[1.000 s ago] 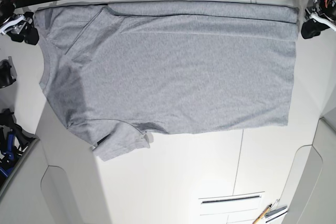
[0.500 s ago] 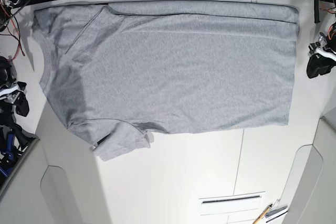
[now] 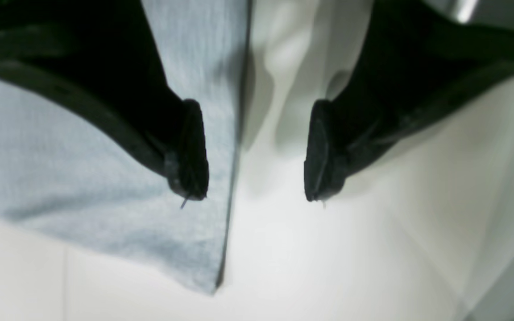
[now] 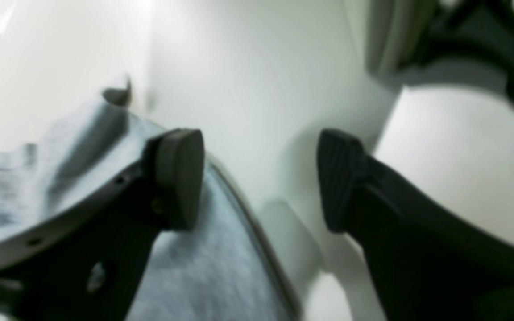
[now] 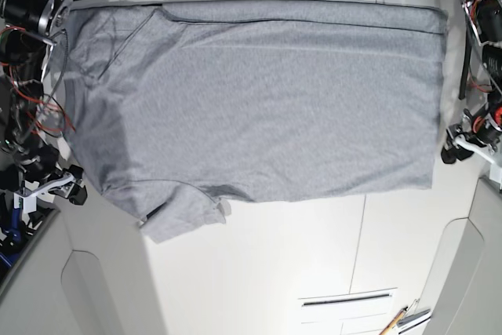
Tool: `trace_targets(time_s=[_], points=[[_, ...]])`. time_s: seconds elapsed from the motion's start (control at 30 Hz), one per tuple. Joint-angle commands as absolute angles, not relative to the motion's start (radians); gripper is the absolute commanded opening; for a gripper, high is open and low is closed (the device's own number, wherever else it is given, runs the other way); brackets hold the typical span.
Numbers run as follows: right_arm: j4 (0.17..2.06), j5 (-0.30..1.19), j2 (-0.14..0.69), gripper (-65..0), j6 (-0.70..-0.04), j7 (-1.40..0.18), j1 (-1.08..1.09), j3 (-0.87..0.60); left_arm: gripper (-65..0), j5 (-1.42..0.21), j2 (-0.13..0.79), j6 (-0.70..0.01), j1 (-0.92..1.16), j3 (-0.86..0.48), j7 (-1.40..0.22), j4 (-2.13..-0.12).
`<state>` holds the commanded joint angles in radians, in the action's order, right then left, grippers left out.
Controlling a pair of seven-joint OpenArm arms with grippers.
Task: Fold the T-shirt properly
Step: 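Grasp the hem corners with both grippers and fold toward the collar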
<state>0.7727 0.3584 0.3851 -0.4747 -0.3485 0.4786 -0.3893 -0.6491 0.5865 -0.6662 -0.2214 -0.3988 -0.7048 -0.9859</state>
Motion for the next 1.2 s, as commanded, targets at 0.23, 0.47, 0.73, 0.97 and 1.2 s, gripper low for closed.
trace_targets(time_s=[0.23, 0.47, 0.73, 0.97, 1.2], points=[[0.698, 0.34, 0.384, -25.5, -0.495, -0.336, 0.479, -0.387, -27.4, -0.691, 0.581, -0.698, -0.337, -0.328, -0.698, -0.784], [0.696, 0.412, 0.36, -25.5, -0.567, -0.337, 0.488, -0.381, -27.4, -0.766, 0.523, -0.698, -0.338, -0.327, -0.76, -0.784], [0.696, 0.418, 0.307, -25.5, -0.573, -0.337, 0.504, -0.242, -27.4, -0.767, 0.499, -0.698, -0.338, -0.327, -0.807, -0.784], [0.696, 0.452, 0.285, -40.9, -0.573, -0.337, 0.504, -0.192, -45.1, -0.774, 0.499, -0.698, -0.338, -0.327, -0.82, -0.784], [0.749, 0.449, 0.288, -65.0, -0.589, -0.352, 0.504, -0.192, -65.0, -0.774, 0.505, -0.698, -0.344, -0.327, -0.861, -0.81]])
